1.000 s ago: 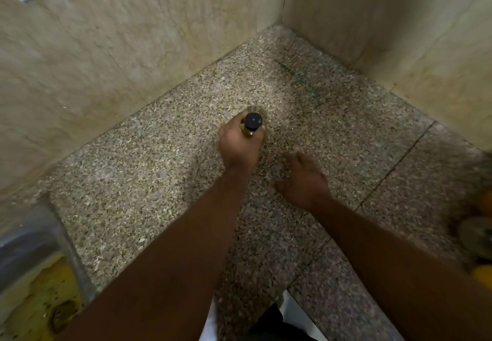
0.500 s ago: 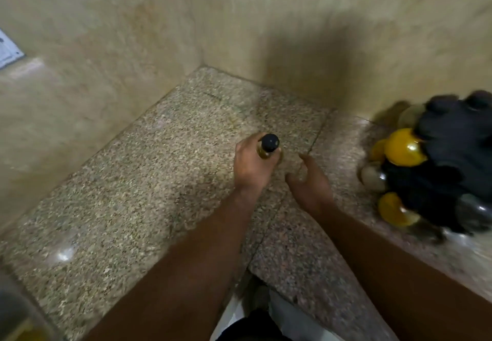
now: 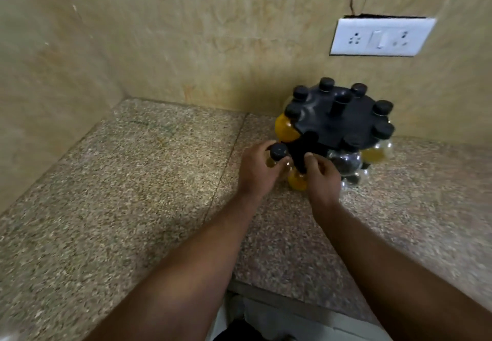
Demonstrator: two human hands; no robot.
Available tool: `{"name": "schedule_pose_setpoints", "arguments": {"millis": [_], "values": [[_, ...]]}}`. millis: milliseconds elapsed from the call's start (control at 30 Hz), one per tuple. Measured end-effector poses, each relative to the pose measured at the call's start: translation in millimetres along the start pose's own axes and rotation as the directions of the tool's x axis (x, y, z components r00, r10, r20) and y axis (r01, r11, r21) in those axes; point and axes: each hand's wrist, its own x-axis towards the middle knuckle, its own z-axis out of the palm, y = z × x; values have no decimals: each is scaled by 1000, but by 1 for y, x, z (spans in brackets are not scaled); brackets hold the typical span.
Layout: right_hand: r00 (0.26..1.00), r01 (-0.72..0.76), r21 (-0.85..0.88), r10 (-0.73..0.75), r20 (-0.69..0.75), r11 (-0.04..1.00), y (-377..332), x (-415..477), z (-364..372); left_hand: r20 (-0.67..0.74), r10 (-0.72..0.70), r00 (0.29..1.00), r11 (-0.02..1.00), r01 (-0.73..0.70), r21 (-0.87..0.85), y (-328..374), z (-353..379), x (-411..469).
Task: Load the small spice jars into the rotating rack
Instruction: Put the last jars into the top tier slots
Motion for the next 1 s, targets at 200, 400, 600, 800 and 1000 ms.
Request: {"name": "schedule_pose_setpoints", "arguments": {"millis": [200,400,600,800,1000], "values": [[979,-202,282,199,39,938,-24,16,-16,141,51,989,998,-47,-27,22,21,11],[943,-270,421,326,-65,866,-35,30,-22,259,142,956,988,-153,23,35,31,20],[925,-255,387,340,-169,886,-33,40,-37,281,232,931,970,-243,2,45,52,13],[924,-336,350,378,-57,874,-36,46,-46,279,191,941,981,-190,-30,48,65,22],[926,-359,269,377,-17,894,-34,57,-55,245,207,947,972,-227,55,55,72,20]]}}
